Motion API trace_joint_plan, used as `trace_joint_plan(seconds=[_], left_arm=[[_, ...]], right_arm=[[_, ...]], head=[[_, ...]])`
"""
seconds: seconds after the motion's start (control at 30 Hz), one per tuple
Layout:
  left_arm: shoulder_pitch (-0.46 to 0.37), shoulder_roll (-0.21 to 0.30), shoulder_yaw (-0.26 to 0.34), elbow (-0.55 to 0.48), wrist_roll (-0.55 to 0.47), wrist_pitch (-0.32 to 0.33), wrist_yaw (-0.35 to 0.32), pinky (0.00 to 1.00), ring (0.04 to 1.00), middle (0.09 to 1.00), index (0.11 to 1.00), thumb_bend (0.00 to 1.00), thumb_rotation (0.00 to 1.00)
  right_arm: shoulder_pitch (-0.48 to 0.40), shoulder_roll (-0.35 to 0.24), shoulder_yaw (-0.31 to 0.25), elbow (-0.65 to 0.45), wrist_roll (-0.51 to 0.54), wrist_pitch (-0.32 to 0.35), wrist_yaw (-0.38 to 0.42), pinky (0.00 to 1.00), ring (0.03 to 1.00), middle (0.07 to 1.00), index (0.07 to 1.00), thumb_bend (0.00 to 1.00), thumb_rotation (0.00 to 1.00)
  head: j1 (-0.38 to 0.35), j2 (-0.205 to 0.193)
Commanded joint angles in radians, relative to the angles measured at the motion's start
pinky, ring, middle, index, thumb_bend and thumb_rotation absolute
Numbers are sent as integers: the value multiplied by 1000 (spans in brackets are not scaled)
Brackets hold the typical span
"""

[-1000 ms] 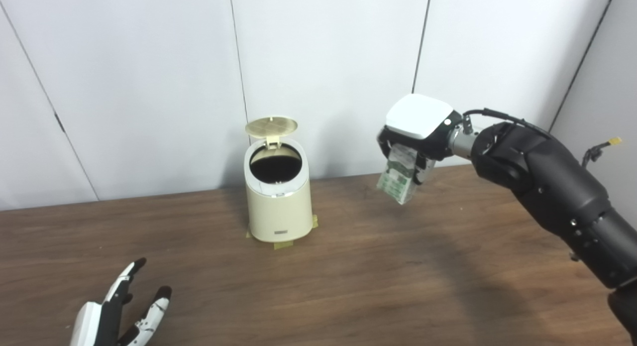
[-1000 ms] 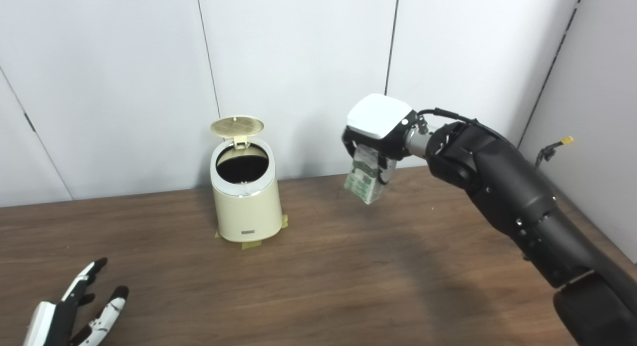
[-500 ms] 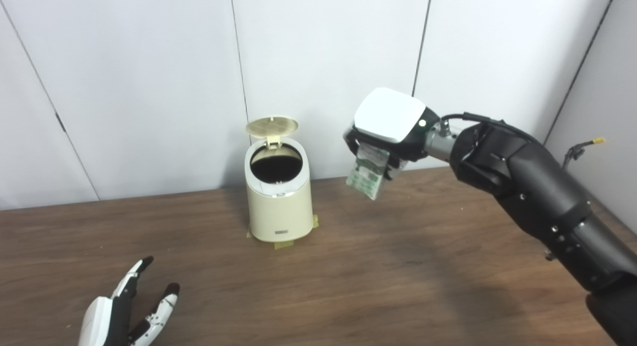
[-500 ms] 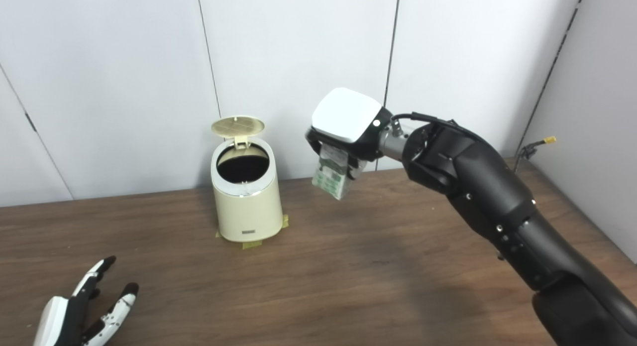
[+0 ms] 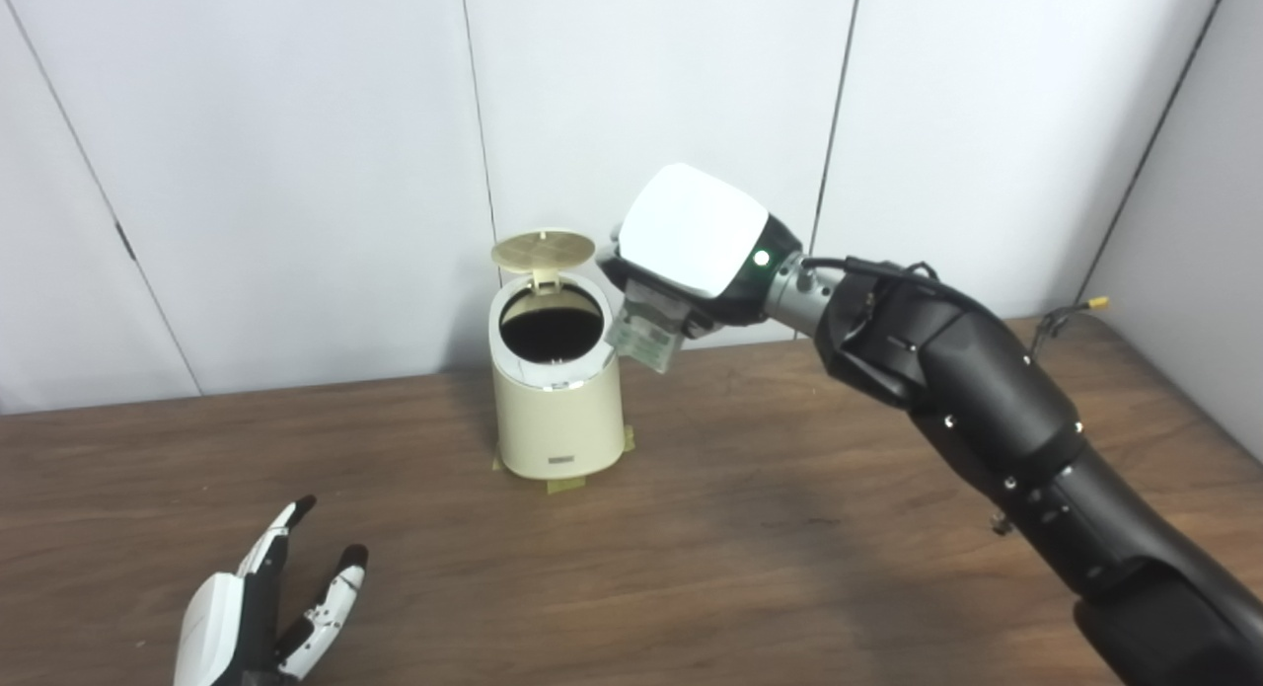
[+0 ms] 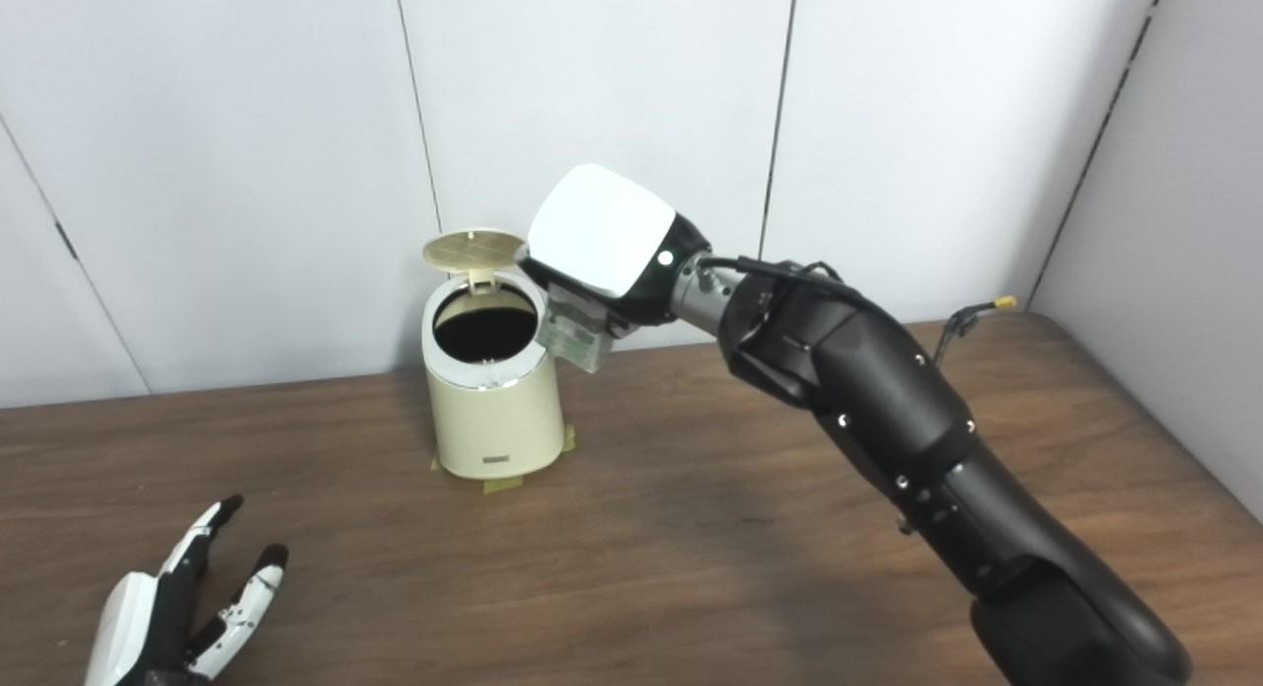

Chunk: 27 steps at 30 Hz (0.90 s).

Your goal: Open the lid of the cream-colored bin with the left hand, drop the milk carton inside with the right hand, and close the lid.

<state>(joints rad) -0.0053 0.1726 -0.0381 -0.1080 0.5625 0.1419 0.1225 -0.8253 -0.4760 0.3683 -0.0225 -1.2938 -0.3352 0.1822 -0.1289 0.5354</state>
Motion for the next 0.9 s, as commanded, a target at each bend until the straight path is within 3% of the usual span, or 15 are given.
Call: trace_joint_plan(seconds=[0.0, 0.17, 0.23, 0.37, 0.57, 0.87], left_arm=[[-14, -1, -5, 14, 17, -14, 28, 885, 922, 919, 908, 474, 692], [-13, -5, -9, 17, 25, -12, 33, 872, 912, 913, 906, 491, 695], [-11, -4, -13, 21, 24, -21, 38, 865, 909, 912, 907, 498, 698], [-7, -4, -22, 22, 21, -24, 44, 854, 904, 909, 904, 511, 702], [-6, -9, -29, 27, 21, -20, 52, 873, 911, 912, 908, 508, 689], [-8, -12, -39, 34, 31, -16, 61, 876, 914, 915, 905, 506, 697]], right_arm=[[-76, -8, -38, -18, -18, 57, -48, 309, 408, 474, 505, 520, 0], [-76, 11, -43, -17, -32, 75, -71, 288, 387, 448, 522, 517, 0], [-79, 8, -33, -6, -48, 65, -111, 297, 384, 460, 523, 516, 0], [-83, 20, -14, 63, -67, 56, -270, 296, 382, 448, 522, 516, 0], [-84, 32, 7, 116, -67, 61, -322, 331, 406, 491, 502, 519, 0], [-94, 39, 35, 196, -44, 38, -456, 296, 396, 460, 513, 518, 0]], head=[[0, 1], [16, -6], [16, -6], [24, -8], [37, -23], [48, -29]])
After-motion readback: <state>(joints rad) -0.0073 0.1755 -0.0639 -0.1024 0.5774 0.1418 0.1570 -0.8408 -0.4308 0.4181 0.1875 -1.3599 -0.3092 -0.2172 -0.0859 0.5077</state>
